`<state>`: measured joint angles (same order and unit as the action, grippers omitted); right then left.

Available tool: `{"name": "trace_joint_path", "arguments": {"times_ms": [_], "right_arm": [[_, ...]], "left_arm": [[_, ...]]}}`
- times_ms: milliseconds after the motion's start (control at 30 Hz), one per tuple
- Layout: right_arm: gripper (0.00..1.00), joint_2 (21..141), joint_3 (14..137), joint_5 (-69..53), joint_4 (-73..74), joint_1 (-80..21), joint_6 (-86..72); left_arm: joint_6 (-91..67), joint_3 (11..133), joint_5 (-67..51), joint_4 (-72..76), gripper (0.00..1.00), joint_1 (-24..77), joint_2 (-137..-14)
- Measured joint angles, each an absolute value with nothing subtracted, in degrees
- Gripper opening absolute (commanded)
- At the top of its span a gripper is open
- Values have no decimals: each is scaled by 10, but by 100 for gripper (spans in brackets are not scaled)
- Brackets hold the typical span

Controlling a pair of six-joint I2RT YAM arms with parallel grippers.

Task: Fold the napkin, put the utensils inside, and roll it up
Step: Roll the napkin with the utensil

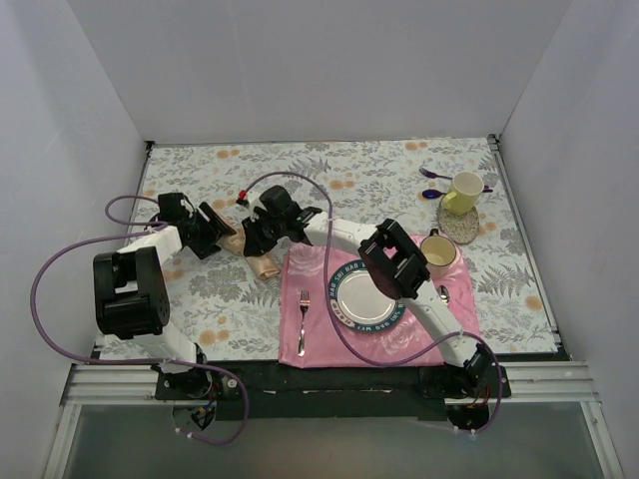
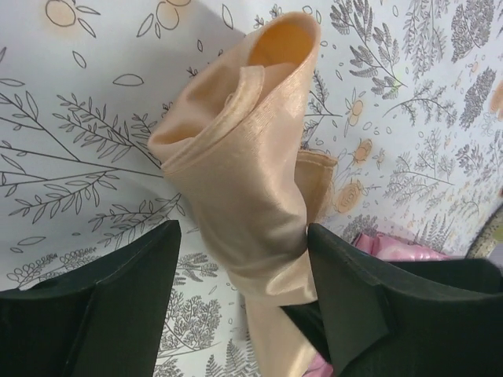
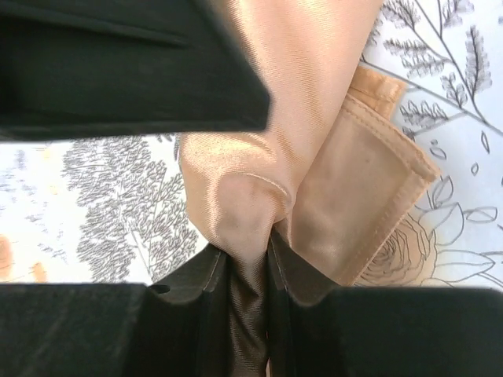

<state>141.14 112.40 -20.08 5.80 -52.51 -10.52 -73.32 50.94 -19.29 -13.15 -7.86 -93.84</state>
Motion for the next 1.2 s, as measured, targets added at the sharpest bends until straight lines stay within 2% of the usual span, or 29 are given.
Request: {"name": "trace_joint_path", "arguments": {"times_ms": [200,433,600,700,733,900,1200], "right_arm": [[22,1424,1107,-359,14,-476,-184],[28,1464,1071,-498,-131,-444,-327],[35,1479,1059,-538,-207,-442,-402],[45,1484,1059,-549,-224,-441,-422],[53,1484,1060,-552,-222,-439,-419],[75,1476,1107,-538,-110,-438,-338],[89,1413,1150,-350,125,-459,-135]], "left_arm": [[-737,502,-208,-135,68,-81,-927],[-752,504,-226,-121,67,-77,-955],[-757,522,-226,-115,63,-71,-974],[-758,530,-223,-110,56,-68,-984],[-758,530,-221,-109,54,-68,-985],[-750,530,-215,-105,46,-67,-989],[-737,533,-207,-107,43,-66,-992]]}}
